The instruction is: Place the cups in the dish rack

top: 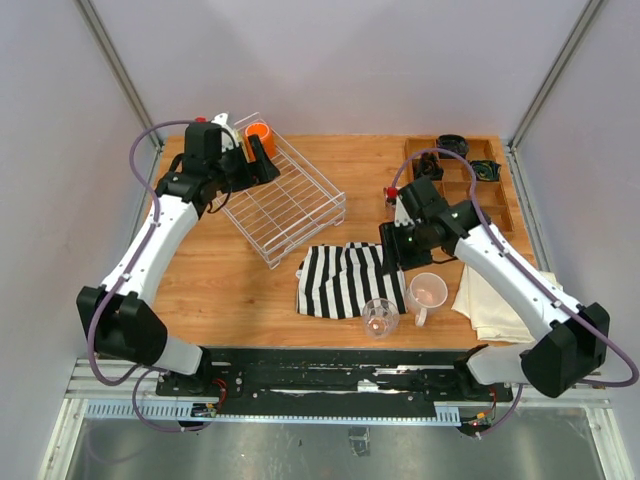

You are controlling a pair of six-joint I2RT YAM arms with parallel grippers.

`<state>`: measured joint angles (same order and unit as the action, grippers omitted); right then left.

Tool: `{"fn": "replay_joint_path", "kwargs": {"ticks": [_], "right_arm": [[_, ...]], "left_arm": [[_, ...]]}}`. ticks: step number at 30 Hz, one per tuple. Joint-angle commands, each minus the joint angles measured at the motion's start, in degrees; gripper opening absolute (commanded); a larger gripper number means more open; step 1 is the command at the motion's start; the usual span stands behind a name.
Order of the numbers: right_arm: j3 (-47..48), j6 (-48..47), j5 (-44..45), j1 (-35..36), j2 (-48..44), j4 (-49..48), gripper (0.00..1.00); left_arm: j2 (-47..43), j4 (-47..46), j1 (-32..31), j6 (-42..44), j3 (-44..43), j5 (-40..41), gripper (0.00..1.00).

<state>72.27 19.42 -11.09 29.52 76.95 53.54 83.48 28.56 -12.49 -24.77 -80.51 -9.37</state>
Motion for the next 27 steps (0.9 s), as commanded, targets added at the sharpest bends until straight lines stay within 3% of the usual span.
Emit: {"fn": "replay_joint_path", "kwargs": {"ticks": [1,5,16,27], "right_arm": [[-3.9,0.1,1.4,4.0,-4.2,4.2,0.50],[-5.2,1.3,0.3,8.1,-5.6,5.2,0.45],[-8.5,6.4,1.2,20.9,-5.0,3.6,0.47],[-12.2,7.3,2.7,25.4,-0.7,-2.5,0.46]], "left_arm": [[-3.4,-3.0,0.0,-0.8,1.7,-3.0,0.93],[-5.1,-4.0,0.1,-2.1,4.4,-4.7,0.93],[-10.8,-3.7,0.0,-2.4,10.0,-4.6,0.93],[-16.7,-1.5,0.0,-2.5,12.6,-3.8,0.94]]}}
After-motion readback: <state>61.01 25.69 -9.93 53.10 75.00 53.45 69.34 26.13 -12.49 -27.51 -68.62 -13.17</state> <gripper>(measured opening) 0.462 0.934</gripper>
